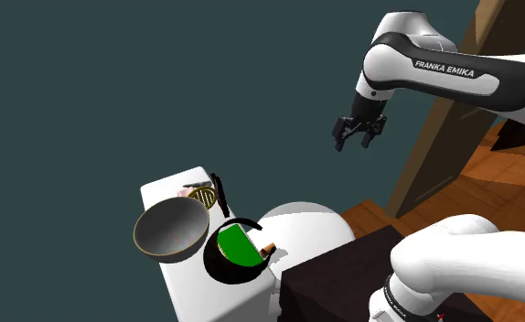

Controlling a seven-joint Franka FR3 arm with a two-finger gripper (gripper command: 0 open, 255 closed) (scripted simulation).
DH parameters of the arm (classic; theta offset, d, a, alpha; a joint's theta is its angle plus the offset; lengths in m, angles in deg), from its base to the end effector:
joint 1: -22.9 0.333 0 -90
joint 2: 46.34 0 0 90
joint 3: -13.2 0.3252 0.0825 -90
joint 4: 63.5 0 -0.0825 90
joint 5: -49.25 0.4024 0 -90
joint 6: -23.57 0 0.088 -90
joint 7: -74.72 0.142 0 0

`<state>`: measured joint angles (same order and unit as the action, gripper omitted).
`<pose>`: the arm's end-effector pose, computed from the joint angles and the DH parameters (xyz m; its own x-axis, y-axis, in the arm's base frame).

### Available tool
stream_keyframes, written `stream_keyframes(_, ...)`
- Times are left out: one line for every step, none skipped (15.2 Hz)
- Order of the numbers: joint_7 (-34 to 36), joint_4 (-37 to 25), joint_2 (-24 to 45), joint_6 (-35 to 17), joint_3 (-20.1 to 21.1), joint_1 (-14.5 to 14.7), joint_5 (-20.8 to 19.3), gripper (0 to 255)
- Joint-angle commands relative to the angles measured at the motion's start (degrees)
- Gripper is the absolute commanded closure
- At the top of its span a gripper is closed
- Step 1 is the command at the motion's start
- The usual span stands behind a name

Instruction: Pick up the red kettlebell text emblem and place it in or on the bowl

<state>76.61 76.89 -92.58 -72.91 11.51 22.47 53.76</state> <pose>0.3233 -0.0030 0.5329 0.9968 -0.0704 0.0366 -0.0664 -0.9927 -0.1009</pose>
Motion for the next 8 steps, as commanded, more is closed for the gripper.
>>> stream_keyframes(0.00,0.00,0.00,0.00,0.00,0.00,0.00,0)
stream_keyframes(1.30,-0.22,0.69,-0.50,1.33,0.56,0.76,0)
stream_keyframes(2.59,-0.50,1.46,-1.01,2.66,1.11,1.49,0)
stream_keyframes(3.86,-0.86,2.29,-1.52,3.97,1.64,2.19,0)
stream_keyframes(5.14,-1.28,3.20,-2.05,5.28,2.15,2.86,0)
stream_keyframes(6.42,-1.77,4.18,-2.58,6.57,2.66,3.48,0)
stream_keyframes(7.68,-2.32,5.22,-3.11,7.86,3.11,4.07,0)
stream_keyframes(8.93,-2.94,6.33,-3.64,9.15,3.54,4.62,0)
